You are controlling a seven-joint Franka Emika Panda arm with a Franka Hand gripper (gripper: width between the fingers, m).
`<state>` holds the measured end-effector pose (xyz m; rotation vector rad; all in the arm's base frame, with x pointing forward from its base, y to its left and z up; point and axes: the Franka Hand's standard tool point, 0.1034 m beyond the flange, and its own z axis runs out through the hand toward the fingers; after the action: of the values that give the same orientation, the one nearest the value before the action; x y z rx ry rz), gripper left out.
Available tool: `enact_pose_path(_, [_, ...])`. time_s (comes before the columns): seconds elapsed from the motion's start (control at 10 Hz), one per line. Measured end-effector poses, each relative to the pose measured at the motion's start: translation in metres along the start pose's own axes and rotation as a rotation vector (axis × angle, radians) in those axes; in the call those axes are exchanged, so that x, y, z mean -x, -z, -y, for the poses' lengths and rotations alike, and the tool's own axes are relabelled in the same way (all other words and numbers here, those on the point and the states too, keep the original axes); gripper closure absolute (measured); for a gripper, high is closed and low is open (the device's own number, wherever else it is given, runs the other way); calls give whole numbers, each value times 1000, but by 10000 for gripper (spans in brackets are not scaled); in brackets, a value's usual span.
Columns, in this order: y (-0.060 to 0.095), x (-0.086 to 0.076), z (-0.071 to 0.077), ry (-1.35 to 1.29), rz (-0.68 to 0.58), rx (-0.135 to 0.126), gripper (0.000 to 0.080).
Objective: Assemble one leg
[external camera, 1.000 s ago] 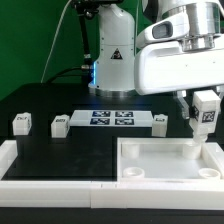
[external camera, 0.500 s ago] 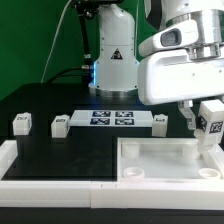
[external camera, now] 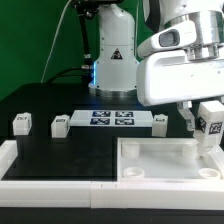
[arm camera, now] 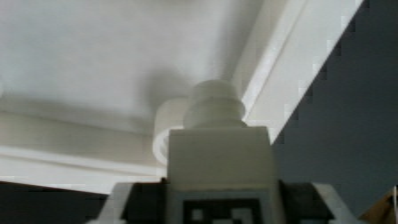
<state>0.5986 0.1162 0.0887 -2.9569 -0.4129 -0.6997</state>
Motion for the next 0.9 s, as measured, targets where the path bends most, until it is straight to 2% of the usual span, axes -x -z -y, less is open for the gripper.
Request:
enact_pose_path(0.1, [-4, 3, -1, -1, 1, 1, 511])
enact_pose_path(0.6, [-8, -15, -14, 5, -25, 10, 511])
enact_pose_path(0.9, [-17, -11, -6, 7, -31, 4, 511])
